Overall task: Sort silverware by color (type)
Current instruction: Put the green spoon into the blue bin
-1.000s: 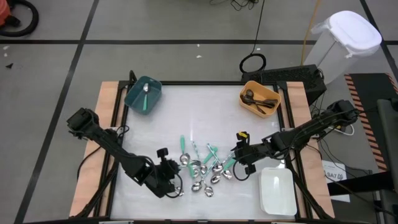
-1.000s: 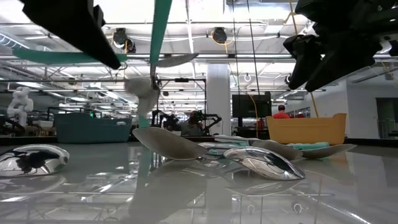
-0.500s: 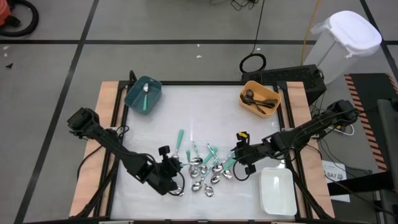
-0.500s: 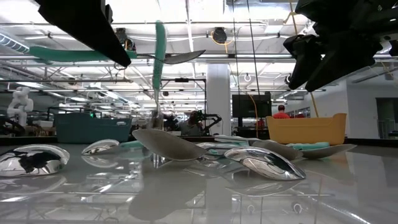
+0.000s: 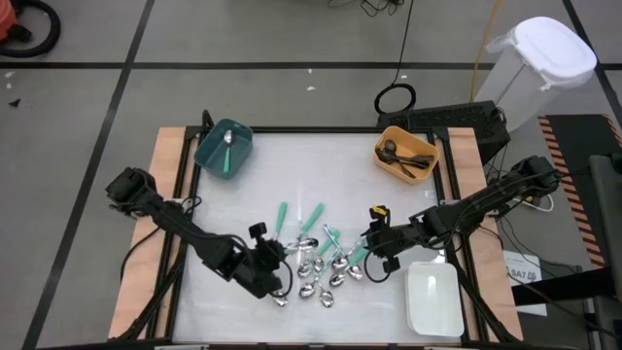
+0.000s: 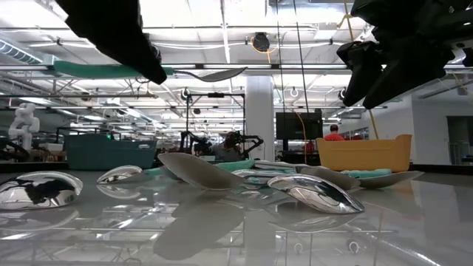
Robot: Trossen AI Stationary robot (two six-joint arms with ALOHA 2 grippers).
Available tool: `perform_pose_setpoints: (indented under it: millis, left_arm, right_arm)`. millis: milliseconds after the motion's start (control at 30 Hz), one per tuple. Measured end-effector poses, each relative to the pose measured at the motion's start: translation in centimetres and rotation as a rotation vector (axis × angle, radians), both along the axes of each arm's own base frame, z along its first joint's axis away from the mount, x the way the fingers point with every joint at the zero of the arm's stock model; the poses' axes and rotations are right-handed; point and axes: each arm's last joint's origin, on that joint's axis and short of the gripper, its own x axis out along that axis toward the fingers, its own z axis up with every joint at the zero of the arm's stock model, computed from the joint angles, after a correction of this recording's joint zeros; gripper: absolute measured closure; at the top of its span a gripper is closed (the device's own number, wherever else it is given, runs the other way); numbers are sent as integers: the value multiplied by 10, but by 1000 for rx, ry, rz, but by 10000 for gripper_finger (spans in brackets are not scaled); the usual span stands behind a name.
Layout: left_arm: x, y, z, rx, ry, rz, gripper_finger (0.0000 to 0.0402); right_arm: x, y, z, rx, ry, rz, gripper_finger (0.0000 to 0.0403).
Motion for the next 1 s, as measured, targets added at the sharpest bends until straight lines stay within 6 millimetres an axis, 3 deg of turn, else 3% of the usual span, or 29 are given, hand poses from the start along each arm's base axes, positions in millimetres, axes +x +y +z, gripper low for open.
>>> perform_pose_setpoints:
  millis: [533, 733, 1000]
  left_arm:
    - [6, 11, 2, 81, -32, 46, 351]
    - [13, 39, 13, 145, 3, 33, 351]
    - [10, 90, 47, 211, -13, 74, 351]
  right_arm:
    - [-1, 0, -1, -4, 9, 0, 248]
    - [-1, 0, -1, -4, 9, 0, 248]
    - [-1, 0, -1, -10, 11, 7, 248]
